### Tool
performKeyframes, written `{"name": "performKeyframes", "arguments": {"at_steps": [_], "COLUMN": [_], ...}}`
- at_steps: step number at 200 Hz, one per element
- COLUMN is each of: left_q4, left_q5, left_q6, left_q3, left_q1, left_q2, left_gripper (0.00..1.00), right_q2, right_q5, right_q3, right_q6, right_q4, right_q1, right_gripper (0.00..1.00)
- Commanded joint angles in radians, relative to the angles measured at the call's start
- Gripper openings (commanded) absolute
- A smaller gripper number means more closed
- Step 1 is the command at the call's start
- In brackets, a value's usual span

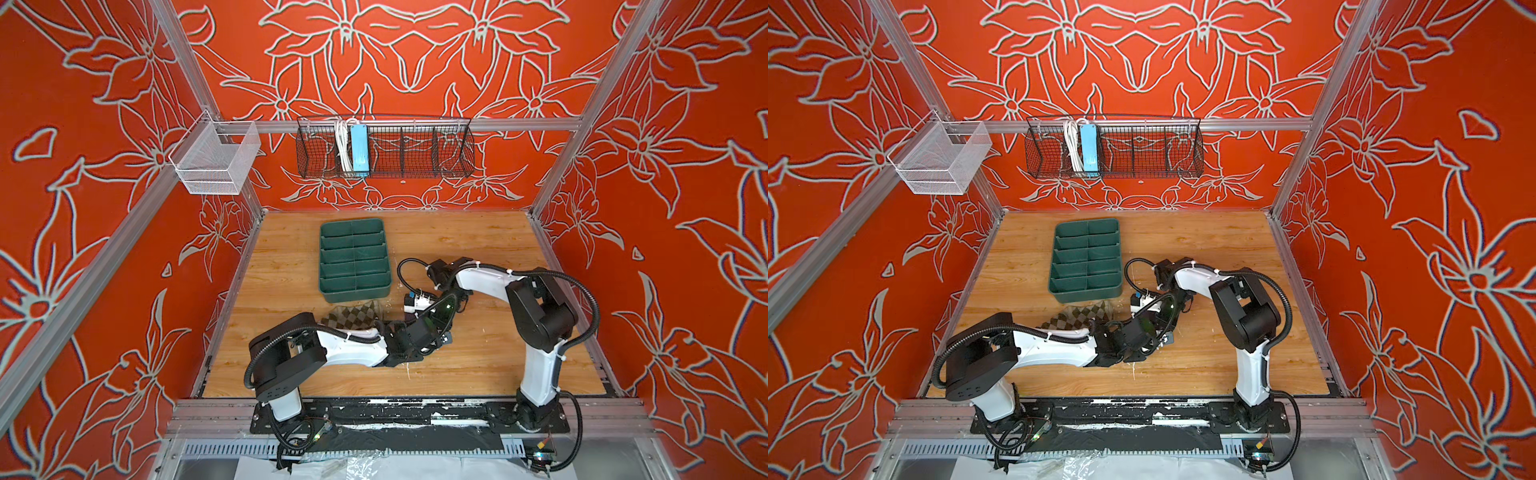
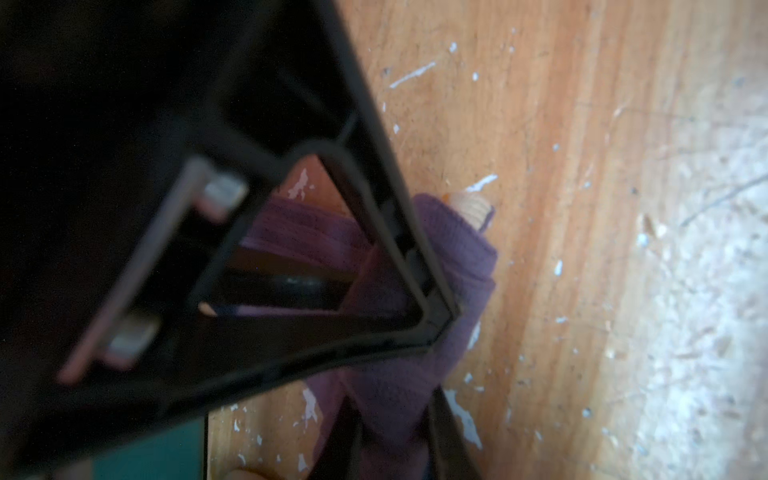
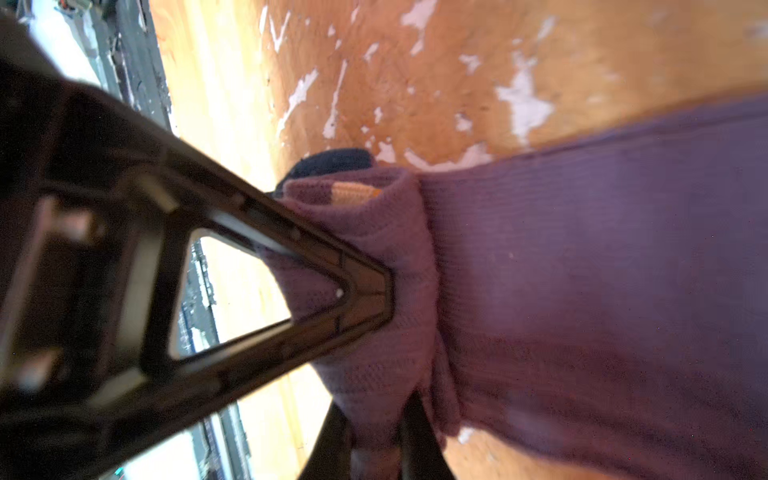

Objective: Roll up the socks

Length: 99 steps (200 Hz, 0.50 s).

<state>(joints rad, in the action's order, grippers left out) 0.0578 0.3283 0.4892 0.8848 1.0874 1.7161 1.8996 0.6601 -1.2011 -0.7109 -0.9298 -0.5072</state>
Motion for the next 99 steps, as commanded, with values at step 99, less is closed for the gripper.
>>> {"name": "performKeyframes", "arguments": {"at_steps": [99], "left_q4": [0.416], "left_q5": [-0.501], "left_q6": [-0.112], "left_q3": [0.243], "left_q1": [-0.250], "left_q2": [0.167], "left_gripper": [0.00], "right_q2": [-0.647], "right_q5": [-0.335], "right_q3": [0.253], "right_q6": [0.371], "right_q4": [0.509], "right_q1": [0.270], "right_gripper": [0.37]}}
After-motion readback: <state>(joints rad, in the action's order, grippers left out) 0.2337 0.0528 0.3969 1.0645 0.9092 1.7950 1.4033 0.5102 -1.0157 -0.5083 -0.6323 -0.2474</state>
